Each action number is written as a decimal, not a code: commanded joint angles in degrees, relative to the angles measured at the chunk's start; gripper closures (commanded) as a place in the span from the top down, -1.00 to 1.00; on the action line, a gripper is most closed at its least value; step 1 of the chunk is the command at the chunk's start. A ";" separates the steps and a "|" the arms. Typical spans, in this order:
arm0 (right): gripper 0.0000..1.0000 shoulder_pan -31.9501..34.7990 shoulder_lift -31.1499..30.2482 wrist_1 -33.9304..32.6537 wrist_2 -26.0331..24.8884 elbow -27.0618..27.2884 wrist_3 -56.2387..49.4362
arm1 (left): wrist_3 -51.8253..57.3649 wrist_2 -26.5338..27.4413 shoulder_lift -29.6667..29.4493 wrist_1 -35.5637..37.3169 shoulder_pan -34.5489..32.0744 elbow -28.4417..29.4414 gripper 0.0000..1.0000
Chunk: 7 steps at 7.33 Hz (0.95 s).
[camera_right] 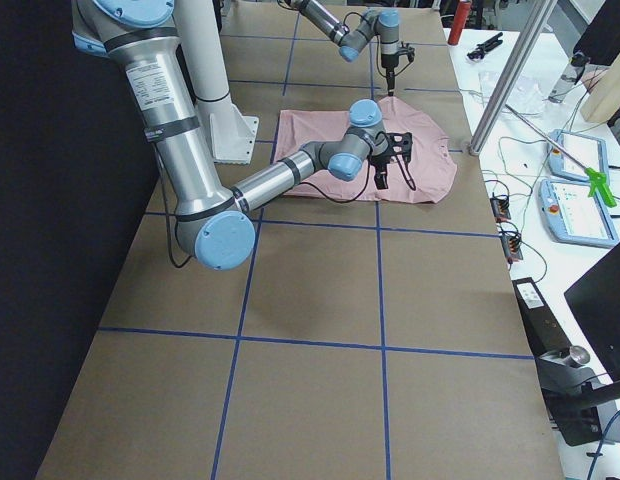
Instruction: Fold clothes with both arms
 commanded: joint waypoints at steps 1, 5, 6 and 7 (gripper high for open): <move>1.00 0.00 0.01 -0.05 0.01 0.00 0.04 | 0.06 0.00 -0.03 -0.07 0.23 0.15 -0.06; 1.00 0.00 -0.26 -0.05 0.01 0.00 0.04 | 0.06 0.09 -0.30 -0.07 0.59 0.24 -0.92; 1.00 0.00 -0.34 -0.05 0.01 0.00 0.04 | 0.14 0.00 -0.39 -0.07 0.50 0.16 -1.00; 1.00 0.00 -0.26 -0.05 0.01 0.00 -0.05 | -0.12 -0.09 -0.73 0.27 0.50 -0.37 -1.00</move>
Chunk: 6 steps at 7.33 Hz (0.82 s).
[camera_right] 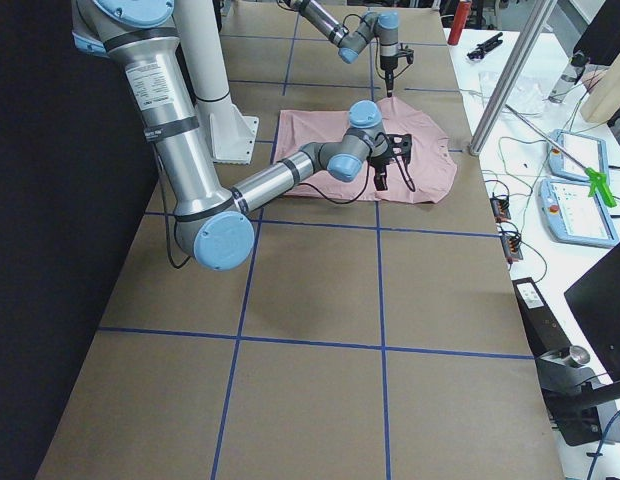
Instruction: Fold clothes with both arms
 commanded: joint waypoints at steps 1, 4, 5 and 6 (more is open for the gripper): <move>1.00 0.00 0.04 0.00 0.00 0.00 -0.07 | -0.53 -0.19 -0.92 0.80 -0.03 -2.27 -1.00; 1.00 0.00 0.04 0.26 0.35 0.00 -0.16 | -17.52 0.25 -6.96 0.98 4.59 -5.37 -1.00; 1.00 0.00 0.04 0.35 0.44 0.00 -0.16 | -19.76 2.51 -10.56 0.89 5.76 -2.06 -1.00; 1.00 0.00 -0.14 0.44 0.53 -0.09 -0.16 | -19.96 4.80 -12.77 0.46 6.55 2.07 -1.00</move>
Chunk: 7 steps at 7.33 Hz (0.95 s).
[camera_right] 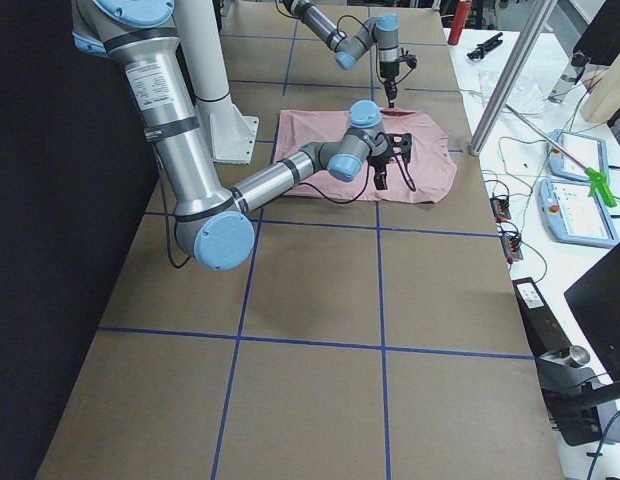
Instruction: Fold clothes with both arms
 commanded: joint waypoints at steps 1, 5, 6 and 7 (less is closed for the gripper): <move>1.00 0.00 -0.14 0.13 0.13 0.01 -0.02 | -1.90 4.92 -5.38 -0.63 1.46 7.32 -1.00; 1.00 0.00 -0.23 0.22 0.48 0.36 0.07 | -3.81 5.56 -8.56 -3.35 1.46 11.22 -0.61; 1.00 0.00 -0.14 0.22 0.31 0.45 0.85 | -3.83 5.47 -7.96 -3.79 1.98 10.26 0.56; 1.00 -0.61 -0.31 -0.13 0.14 2.02 1.81 | -4.79 5.30 -5.86 -3.79 2.16 3.73 0.70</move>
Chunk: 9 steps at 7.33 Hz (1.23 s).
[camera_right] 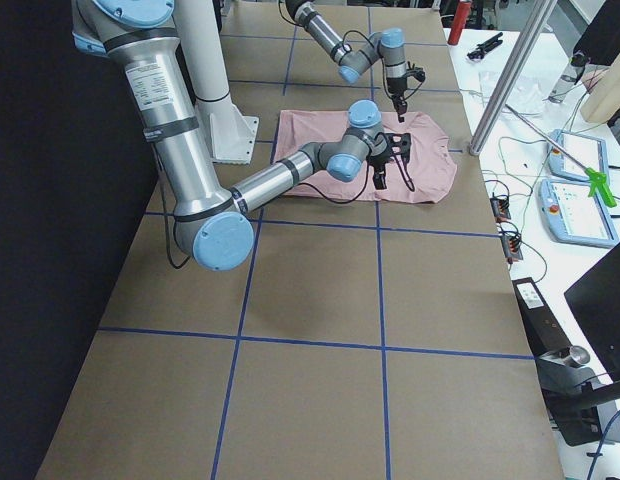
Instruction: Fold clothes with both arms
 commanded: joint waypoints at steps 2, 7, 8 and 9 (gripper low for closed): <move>1.00 -5.59 -3.61 -0.09 -2.09 6.73 13.91 | -6.68 -0.16 12.59 0.46 3.71 -24.15 0.71; 0.78 -41.90 -22.32 -11.07 -32.41 28.65 40.63 | -17.78 -0.42 27.32 0.29 6.19 -42.53 1.00; 0.74 -48.10 -22.00 -13.07 -41.39 28.65 47.23 | -17.79 0.10 27.50 0.29 6.19 -42.18 1.00; 0.69 -49.73 -21.99 -15.01 -41.83 28.30 50.69 | -18.05 0.28 28.11 0.29 6.19 -42.17 1.00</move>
